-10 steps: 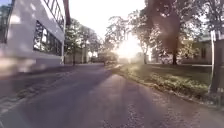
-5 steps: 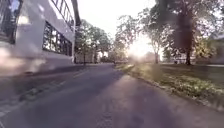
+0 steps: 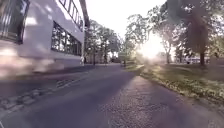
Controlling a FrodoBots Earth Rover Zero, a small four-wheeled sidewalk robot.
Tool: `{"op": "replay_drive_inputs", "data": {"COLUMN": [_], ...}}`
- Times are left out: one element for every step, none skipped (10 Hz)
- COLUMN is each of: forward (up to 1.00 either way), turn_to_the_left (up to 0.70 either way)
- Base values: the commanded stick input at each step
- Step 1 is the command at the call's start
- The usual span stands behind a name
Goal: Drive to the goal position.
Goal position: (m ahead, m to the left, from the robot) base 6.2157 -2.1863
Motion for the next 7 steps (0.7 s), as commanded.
{"op": "replay_drive_inputs", "data": {"forward": [0.70,0.70,0.70,0.70,0.70,0.70,0.70], "turn_to_the_left": [0.00,0.00,0.00,0.00,0.00,0.00,0.00]}}
